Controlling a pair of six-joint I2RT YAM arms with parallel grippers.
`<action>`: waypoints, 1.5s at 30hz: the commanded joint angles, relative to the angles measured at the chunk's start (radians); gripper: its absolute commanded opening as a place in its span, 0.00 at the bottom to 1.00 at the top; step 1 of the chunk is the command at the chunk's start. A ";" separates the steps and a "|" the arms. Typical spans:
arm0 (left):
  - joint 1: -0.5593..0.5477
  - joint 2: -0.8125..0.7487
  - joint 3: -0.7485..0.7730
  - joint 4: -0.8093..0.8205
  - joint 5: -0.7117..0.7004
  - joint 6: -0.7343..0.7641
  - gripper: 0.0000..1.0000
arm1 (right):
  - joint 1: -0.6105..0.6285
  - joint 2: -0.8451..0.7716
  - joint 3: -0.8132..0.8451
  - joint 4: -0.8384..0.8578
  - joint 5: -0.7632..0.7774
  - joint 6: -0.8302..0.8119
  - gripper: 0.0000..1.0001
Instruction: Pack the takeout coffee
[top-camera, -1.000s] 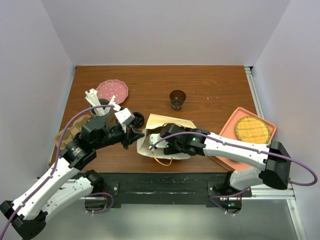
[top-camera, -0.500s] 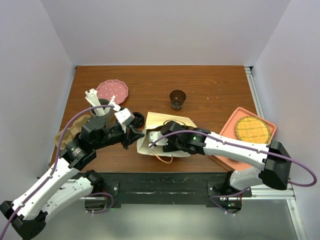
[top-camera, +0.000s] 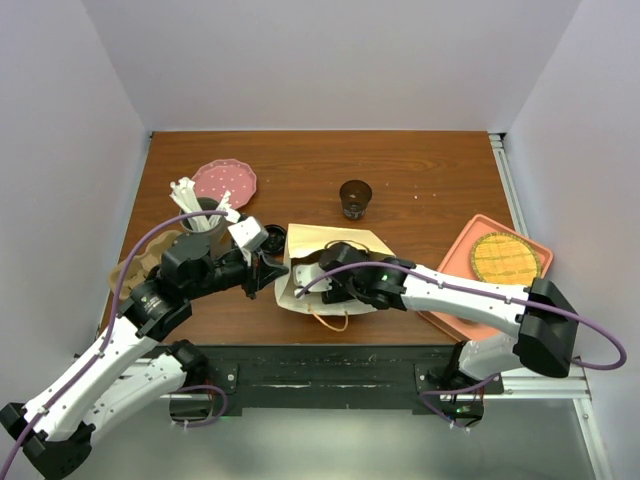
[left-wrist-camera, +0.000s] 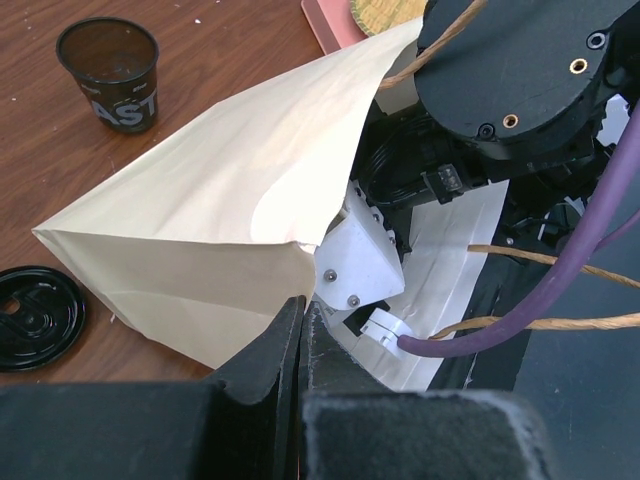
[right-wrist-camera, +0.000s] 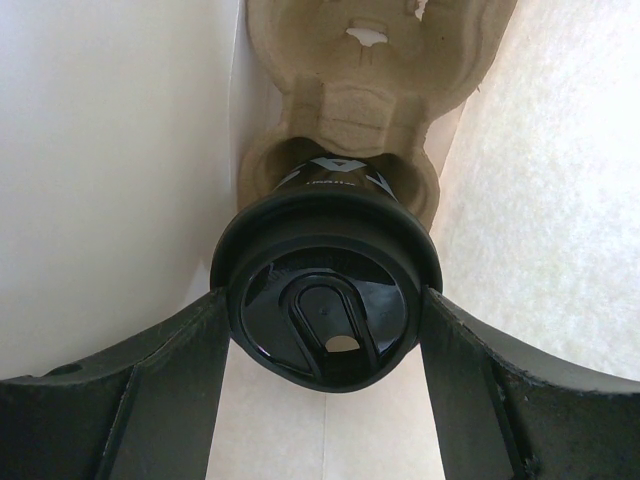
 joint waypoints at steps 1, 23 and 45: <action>-0.004 -0.008 0.017 -0.005 -0.015 -0.007 0.00 | -0.014 -0.008 -0.033 0.076 -0.024 -0.030 0.46; -0.004 0.003 0.034 -0.019 -0.034 -0.021 0.00 | -0.042 0.058 -0.050 0.119 -0.028 -0.038 0.56; -0.003 0.012 0.047 -0.036 -0.058 -0.026 0.00 | -0.082 0.082 -0.062 0.168 -0.028 -0.040 0.63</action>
